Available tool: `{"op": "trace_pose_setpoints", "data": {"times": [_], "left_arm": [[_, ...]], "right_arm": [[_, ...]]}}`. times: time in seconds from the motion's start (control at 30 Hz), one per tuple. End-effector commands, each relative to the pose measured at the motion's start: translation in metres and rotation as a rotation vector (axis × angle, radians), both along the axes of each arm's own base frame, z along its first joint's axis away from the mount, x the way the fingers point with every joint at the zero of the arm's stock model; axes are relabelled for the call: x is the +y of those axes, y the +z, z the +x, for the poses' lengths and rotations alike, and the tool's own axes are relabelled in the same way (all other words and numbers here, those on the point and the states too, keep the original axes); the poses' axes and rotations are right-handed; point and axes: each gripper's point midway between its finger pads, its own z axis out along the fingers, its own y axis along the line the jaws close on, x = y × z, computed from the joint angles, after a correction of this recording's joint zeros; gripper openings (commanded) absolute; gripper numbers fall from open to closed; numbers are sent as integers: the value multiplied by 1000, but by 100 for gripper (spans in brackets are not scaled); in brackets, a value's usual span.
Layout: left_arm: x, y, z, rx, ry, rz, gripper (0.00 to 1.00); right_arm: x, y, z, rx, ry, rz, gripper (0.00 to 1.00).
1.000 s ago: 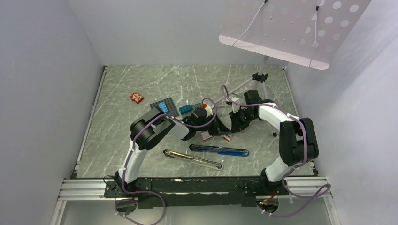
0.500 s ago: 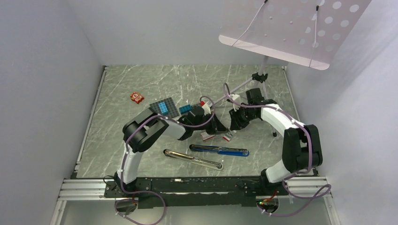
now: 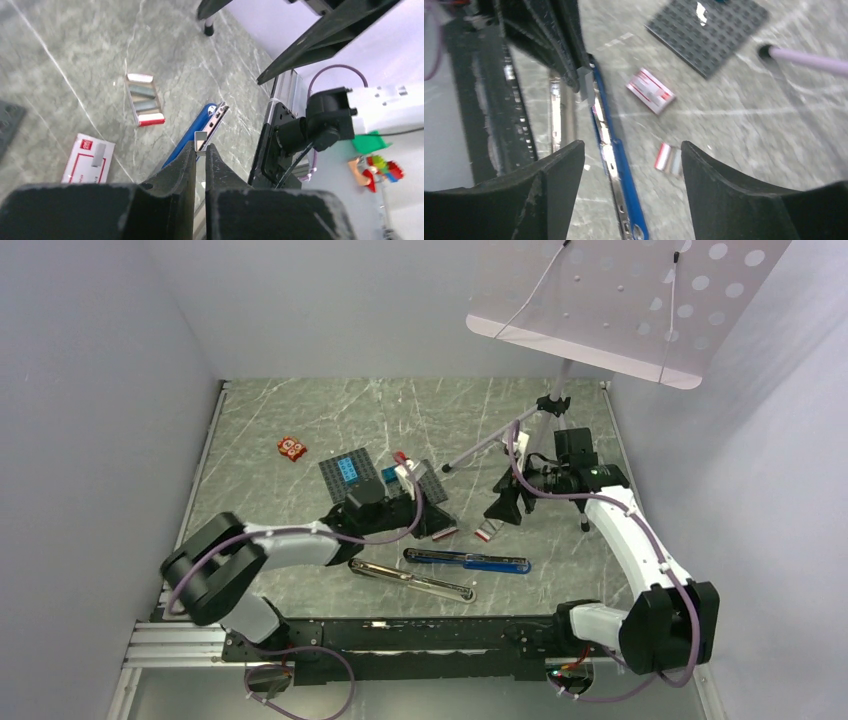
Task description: Load the staples into the stapler
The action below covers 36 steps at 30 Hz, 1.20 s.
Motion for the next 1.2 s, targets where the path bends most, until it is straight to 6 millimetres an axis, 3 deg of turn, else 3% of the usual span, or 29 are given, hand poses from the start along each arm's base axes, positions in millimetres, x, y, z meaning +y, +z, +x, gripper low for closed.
{"op": "trace_pose_setpoints", "data": {"times": [0.0, 0.13, 0.23, 0.37, 0.5, 0.63, 0.77, 0.93, 1.17], "left_arm": [[22, 45, -1, -351, -9, 14, 6], [29, 62, -10, -406, -33, 14, 7], [34, 74, -13, -417, -17, -9, 6], [46, 77, -12, -339, 70, -23, 6], [54, 64, -6, -128, 176, -7, 7], [57, 53, -5, 118, 265, -57, 7], [53, 54, -1, 251, 312, -133, 8], [53, 54, 5, 285, 354, -165, 7], [50, 53, 7, 287, 373, -160, 7]], "right_arm": [[34, 30, -45, -27, 282, 219, 77], [65, 35, -71, 1, 458, 235, 79], [81, 40, -70, -8, 477, 236, 79], [83, 48, -61, -83, 436, 227, 79], [81, 44, -48, -182, 368, 170, 80], [86, 41, -38, -282, 351, 105, 81], [97, 36, -38, -344, 361, 51, 81], [103, 30, -26, -362, 274, -4, 80], [107, 24, -16, -334, 195, -17, 70]]}}
